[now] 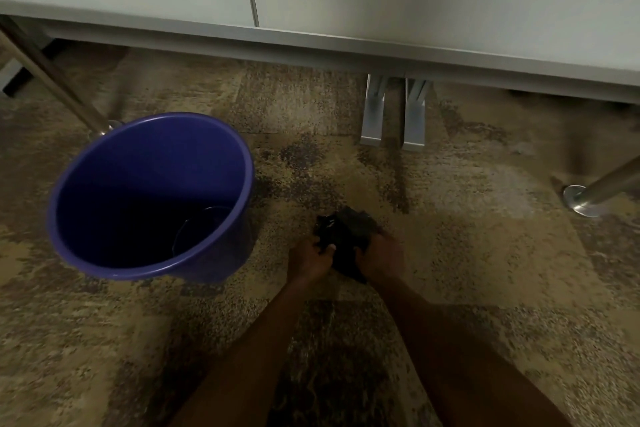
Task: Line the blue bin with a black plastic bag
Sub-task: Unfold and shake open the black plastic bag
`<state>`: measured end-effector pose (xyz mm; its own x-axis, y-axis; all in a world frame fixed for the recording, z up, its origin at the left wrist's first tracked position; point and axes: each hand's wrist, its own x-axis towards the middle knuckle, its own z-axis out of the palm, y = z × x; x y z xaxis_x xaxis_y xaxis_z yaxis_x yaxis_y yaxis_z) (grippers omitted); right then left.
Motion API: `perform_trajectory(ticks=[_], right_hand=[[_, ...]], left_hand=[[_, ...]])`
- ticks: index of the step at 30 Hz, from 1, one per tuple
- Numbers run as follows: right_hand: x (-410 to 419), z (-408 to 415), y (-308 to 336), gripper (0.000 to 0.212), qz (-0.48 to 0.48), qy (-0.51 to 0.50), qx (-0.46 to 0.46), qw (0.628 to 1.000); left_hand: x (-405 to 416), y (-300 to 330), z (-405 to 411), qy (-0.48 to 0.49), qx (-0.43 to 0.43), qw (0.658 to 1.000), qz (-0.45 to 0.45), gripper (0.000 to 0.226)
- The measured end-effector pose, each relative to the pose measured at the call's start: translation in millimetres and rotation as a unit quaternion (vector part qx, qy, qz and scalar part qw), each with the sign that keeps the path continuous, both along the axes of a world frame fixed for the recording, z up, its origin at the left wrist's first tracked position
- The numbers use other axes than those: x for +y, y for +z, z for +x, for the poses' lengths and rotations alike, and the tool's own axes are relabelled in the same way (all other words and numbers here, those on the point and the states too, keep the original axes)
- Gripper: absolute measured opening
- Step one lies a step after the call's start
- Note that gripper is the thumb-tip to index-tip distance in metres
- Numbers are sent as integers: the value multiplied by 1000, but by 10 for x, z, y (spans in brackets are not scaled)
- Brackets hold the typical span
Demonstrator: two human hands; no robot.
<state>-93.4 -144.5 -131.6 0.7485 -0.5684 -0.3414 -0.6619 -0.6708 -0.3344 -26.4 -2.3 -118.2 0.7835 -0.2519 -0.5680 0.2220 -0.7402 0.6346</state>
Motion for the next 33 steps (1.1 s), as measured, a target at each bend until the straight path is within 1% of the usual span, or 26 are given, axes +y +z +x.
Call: perform_trajectory(ticks=[1,2,6,7,9,10,11,13,17,21,22,24,26,29,30,32,33], right_hand=[[3,-10,-35,27,0,-6,-3,1000],[5,-19,-65,22,2,-14,-7,1000],[36,-67,-118,24,31,-38,-39,998],[51,-76,-119,28,33,-39,-47,998],[77,-89,-104,45,39,-40,-57,997],[76,-87,-100,49,36,-39,-53,997],[67,-80,-104,44,30,-31,-48,998],[46,-66,-137,28,28,-17,-41,999],[42,-44,-63,20,99,-59,-74,991],[-67,5,144,16,206,-145,-121,960],[-110,9,204,15,225,-167,-138,950],[-195,6,305,19,248,-200,-167,933],[-263,-18,390,22,274,-227,-180,917],[-360,-87,506,21,325,-268,-195,886],[-390,-113,564,21,338,-277,-196,878],[-430,-168,728,12,355,-282,-207,867],[-436,-192,821,11,360,-283,-221,861]], left_hand=[[-9,-32,-13,3,17,1000,-15,59],[-17,-52,-24,6,31,999,-27,63],[-14,-99,-71,21,45,998,-47,74],[-8,-106,-83,22,48,997,-50,74],[1,-118,-114,30,60,995,-71,73],[1,-126,-135,39,68,993,-87,71],[4,-139,-157,49,75,991,-102,70],[12,-161,-189,57,74,989,-115,68],[38,-136,-222,75,62,988,-119,61],[55,-2,-217,135,46,986,-87,47],[71,45,-214,150,43,984,-89,44],[108,132,-213,163,43,981,-93,40],[138,207,-210,170,45,979,-100,34],[164,343,-221,179,53,974,-126,13],[169,410,-222,183,54,972,-136,9],[198,551,-210,184,51,970,-152,17],[226,643,-208,187,45,969,-157,17]])
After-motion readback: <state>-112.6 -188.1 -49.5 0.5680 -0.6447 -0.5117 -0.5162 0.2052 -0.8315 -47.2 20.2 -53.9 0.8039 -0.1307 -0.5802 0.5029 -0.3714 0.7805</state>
